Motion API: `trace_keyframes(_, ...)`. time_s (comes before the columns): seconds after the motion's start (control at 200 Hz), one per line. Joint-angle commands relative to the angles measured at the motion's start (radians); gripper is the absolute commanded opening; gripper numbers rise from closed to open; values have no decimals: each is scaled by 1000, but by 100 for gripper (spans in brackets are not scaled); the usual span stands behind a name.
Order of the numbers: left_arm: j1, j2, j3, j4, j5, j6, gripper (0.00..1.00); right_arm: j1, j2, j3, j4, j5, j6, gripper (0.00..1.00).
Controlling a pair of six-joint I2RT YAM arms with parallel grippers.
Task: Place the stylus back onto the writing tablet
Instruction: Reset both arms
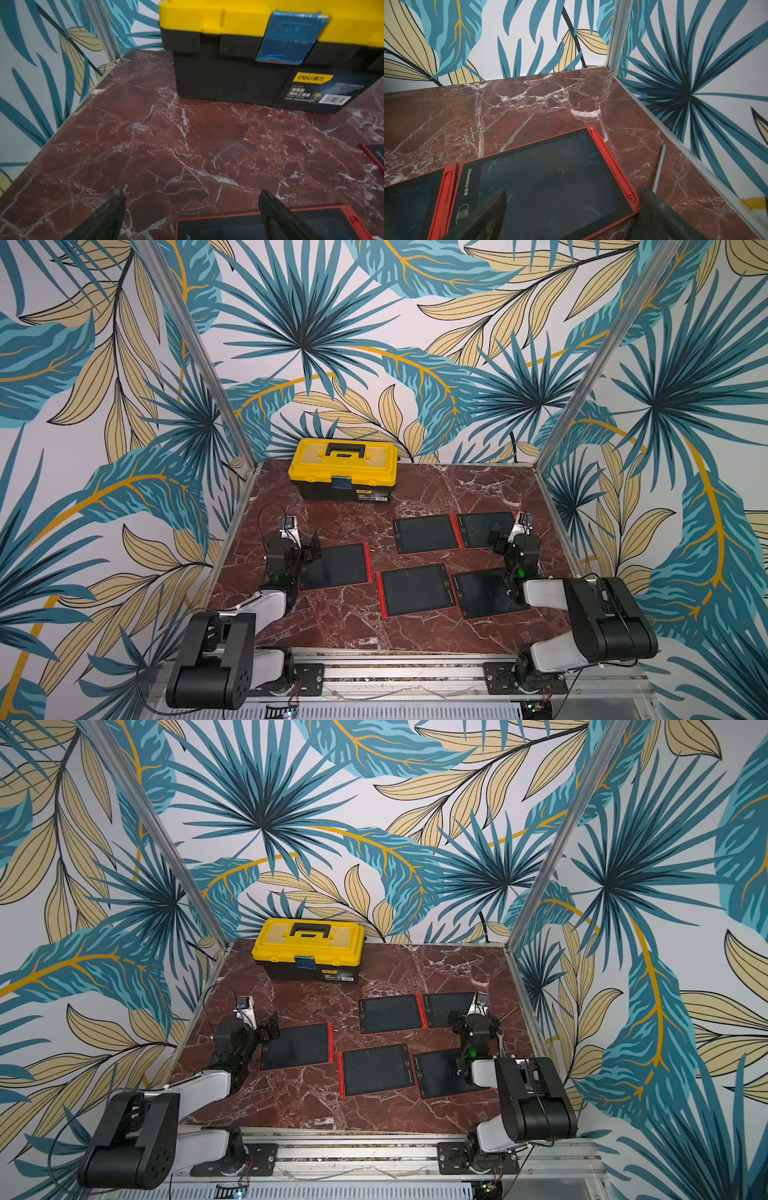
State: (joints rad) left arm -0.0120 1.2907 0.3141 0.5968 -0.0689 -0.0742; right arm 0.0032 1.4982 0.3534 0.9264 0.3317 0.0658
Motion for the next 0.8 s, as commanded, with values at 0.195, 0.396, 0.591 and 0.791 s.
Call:
trace_keyframes(0.195,35,204,7,364,4,47,99,-2,3,2,17,-5,-12,100)
trace_keyframes(0.396,53,225,103,208,56,34,100,-2,2,2,17,-5,-13,100)
trace_keyframes(0.591,51,223,102,207,60,37,100,-1,4,5,15,-4,-14,99)
trace_keyframes(0.791,52,223,102,207,60,37,100,0,3,3,17,-9,-20,100)
